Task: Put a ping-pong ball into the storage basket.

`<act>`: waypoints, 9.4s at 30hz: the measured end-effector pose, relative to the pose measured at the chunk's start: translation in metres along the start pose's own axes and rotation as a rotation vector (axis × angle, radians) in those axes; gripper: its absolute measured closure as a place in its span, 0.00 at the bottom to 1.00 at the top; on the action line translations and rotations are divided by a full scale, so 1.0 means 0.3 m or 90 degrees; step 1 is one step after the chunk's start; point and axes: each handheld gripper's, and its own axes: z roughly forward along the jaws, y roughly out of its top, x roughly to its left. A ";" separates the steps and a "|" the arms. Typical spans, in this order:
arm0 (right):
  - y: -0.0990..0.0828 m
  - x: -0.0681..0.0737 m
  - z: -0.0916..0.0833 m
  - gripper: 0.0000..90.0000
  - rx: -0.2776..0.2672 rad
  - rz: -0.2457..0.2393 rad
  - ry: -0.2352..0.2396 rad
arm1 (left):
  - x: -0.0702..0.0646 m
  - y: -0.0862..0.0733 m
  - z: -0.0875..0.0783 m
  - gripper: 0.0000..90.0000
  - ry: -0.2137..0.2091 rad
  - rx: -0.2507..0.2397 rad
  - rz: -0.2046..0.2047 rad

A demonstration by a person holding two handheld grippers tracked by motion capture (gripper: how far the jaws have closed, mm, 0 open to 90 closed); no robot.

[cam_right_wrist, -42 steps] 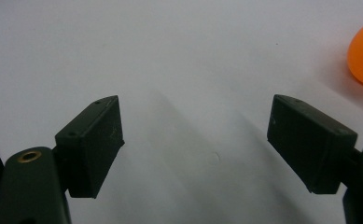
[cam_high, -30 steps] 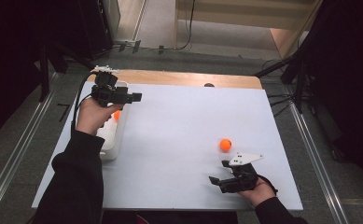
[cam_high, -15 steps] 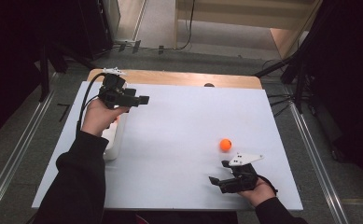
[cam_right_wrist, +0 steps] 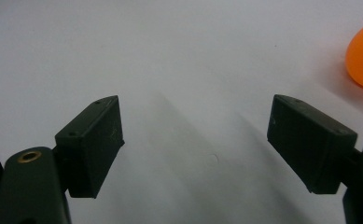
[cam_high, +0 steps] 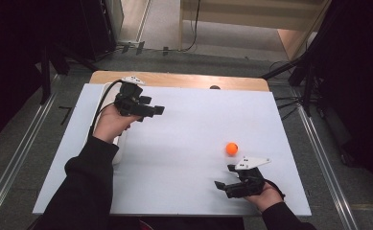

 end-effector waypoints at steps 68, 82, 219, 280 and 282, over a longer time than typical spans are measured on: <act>-0.009 -0.001 -0.007 0.19 -0.006 0.001 -0.002 | -0.251 -0.054 0.286 0.28 -0.077 0.019 0.103; -0.011 -0.004 -0.011 0.19 -0.009 0.008 -0.006 | -0.320 -0.037 0.333 0.28 -0.093 0.014 0.116; -0.015 0.000 -0.016 0.19 -0.011 0.000 -0.001 | -0.499 -0.065 0.769 0.04 -0.107 0.094 0.188; -0.015 0.003 -0.012 0.19 -0.002 -0.004 0.001 | -0.545 -0.127 0.748 0.44 -0.095 0.052 0.288; -0.015 0.002 -0.012 0.19 -0.002 -0.004 0.000 | -0.544 -0.127 0.748 0.45 -0.097 0.052 0.287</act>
